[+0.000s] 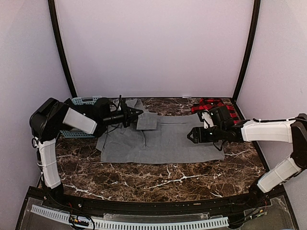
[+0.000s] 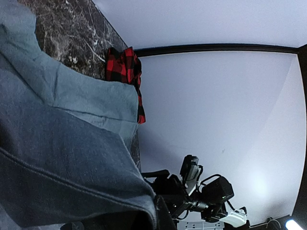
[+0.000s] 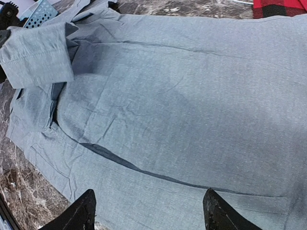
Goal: Fold and stack the long sleeve shirts
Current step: Pass from the left arm to the right, then adjust the sleeve of the 1/3-folded shirt.
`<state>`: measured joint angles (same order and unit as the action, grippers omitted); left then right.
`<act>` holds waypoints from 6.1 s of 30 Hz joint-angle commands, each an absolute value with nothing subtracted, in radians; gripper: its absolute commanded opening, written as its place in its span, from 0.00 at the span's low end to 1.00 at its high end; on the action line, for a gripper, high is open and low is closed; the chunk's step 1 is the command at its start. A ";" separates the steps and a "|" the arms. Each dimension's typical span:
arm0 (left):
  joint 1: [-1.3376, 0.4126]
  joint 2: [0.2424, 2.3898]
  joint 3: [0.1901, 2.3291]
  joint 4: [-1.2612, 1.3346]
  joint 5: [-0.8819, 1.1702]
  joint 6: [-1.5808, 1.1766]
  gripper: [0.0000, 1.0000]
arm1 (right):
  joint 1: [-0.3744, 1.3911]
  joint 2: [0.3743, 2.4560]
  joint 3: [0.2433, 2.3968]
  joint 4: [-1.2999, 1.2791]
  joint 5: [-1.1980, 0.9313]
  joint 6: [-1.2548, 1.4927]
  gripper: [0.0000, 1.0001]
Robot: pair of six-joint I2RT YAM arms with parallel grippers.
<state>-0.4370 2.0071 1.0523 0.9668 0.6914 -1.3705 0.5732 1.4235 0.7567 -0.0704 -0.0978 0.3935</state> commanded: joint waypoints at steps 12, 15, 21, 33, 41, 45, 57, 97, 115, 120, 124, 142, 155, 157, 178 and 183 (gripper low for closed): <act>-0.540 1.870 0.869 1.147 0.674 -1.389 0.04 | 0.683 1.610 0.750 0.387 -0.430 0.567 0.97; -0.546 1.870 0.841 1.204 0.691 -1.436 0.02 | 0.687 1.666 0.777 0.464 -0.483 0.566 0.98; -0.551 1.856 0.801 1.281 0.711 -1.502 0.00 | 0.687 1.799 0.859 0.589 -0.589 0.551 0.98; -0.553 1.815 0.787 1.256 0.720 -1.508 0.00 | 0.689 2.016 1.031 0.798 -0.798 0.535 0.94; -0.552 1.820 0.791 1.249 0.719 -1.505 0.00 | 0.689 2.020 1.018 0.867 -0.890 0.538 0.72; -0.552 1.821 0.791 1.242 0.717 -1.497 0.00 | 0.689 2.013 1.001 0.884 -0.908 0.559 0.37; -0.511 1.707 0.783 0.906 0.739 -1.081 0.38 | 0.628 1.675 1.021 0.386 -0.792 0.572 0.00; -0.556 1.824 0.797 0.660 0.331 -0.561 0.64 | 0.656 2.066 1.884 -0.007 -0.895 0.689 0.00; -0.584 1.985 0.922 0.834 0.326 -0.425 0.73 | 0.657 2.164 1.987 -0.005 -0.911 0.748 0.00; -0.599 2.032 0.953 0.882 0.401 -0.424 0.71 | 0.649 2.171 1.985 -0.005 -0.913 0.750 0.00; -0.613 2.061 0.956 0.934 0.485 -0.431 0.69 | 0.642 2.176 1.985 0.019 -0.915 0.751 0.00; -0.651 2.111 1.004 0.977 0.601 -0.445 0.71 | 0.615 2.190 1.974 0.012 -0.935 0.743 0.00; -0.652 1.859 0.684 1.024 0.436 -0.356 0.77 | 0.616 2.151 1.911 0.005 -0.945 0.716 0.00; -0.652 1.846 0.670 1.004 0.427 -0.344 0.78 | 0.617 2.154 1.909 0.003 -0.946 0.713 0.00; -0.652 1.410 0.402 0.802 0.133 -0.420 0.77 | 0.666 1.942 1.561 0.006 -0.928 0.655 0.00; -0.652 1.236 0.374 0.674 0.056 -0.404 0.77 | 0.696 1.867 1.422 0.073 -0.912 0.685 0.00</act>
<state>-0.6483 1.3266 0.3855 0.8131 0.1444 -0.4046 0.6697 1.9274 1.4982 0.0036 -0.9218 0.6815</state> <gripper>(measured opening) 0.769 0.011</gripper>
